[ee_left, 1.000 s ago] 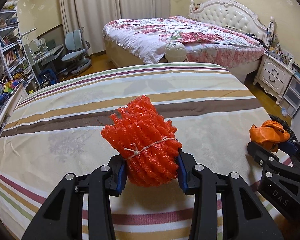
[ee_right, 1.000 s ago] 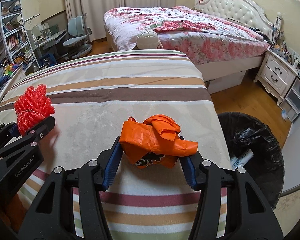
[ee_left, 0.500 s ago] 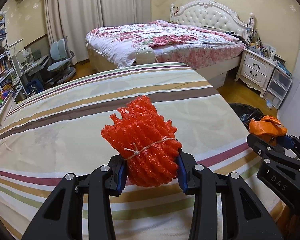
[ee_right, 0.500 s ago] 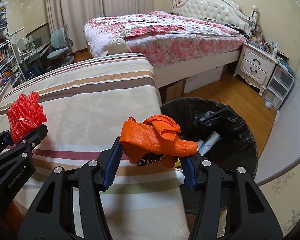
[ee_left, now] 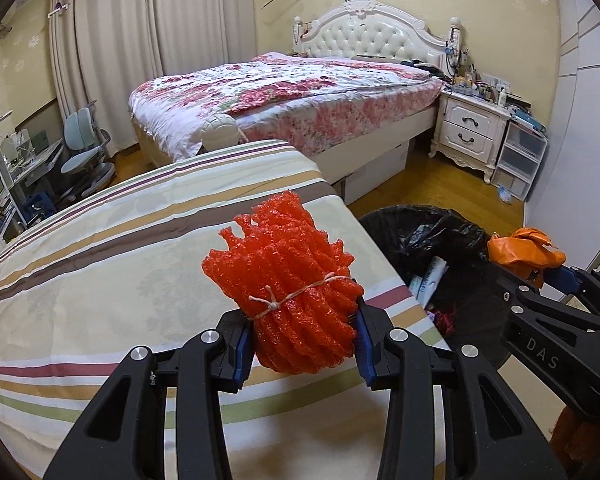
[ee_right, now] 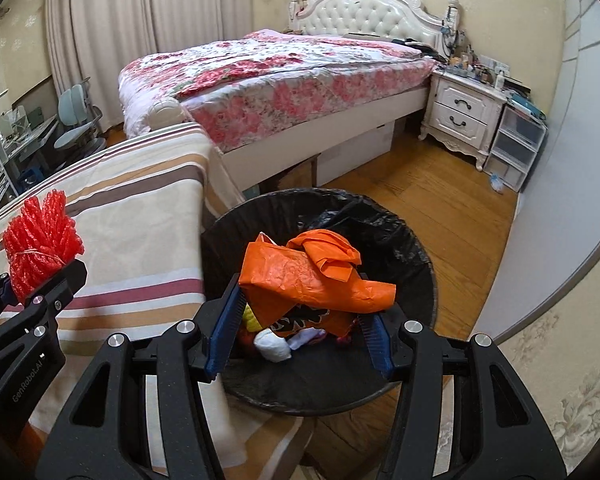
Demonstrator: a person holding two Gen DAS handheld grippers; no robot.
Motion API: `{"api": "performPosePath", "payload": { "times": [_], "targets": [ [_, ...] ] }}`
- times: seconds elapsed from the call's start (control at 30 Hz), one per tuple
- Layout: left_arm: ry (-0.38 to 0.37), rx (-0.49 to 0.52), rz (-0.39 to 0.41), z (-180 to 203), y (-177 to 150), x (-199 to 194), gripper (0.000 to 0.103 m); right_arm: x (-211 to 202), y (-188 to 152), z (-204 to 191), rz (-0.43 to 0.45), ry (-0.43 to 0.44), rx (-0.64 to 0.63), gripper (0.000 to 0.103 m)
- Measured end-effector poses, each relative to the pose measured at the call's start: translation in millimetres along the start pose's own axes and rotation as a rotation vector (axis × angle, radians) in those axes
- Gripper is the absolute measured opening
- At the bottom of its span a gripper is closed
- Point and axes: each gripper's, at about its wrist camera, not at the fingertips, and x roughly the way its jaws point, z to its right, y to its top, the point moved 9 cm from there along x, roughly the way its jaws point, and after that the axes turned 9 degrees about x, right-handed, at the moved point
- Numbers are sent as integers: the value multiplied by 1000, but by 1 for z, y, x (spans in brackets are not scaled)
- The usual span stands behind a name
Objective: Collect trash
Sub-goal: 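Carry the orange-red net and orange bag over the black bin, then open both grippers to drop the net and bag into the bin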
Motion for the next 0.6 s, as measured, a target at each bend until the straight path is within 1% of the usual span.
{"api": "performPosePath", "payload": {
  "times": [0.23, 0.6],
  "targets": [
    [-18, 21, 13, 27, 12, 9, 41, 5, 4, 25, 2, -19, 37, 54],
    [-23, 44, 13, 50, 26, 23, 42, 17, 13, 40, 1, -27, 65, 54]
  ]
}}
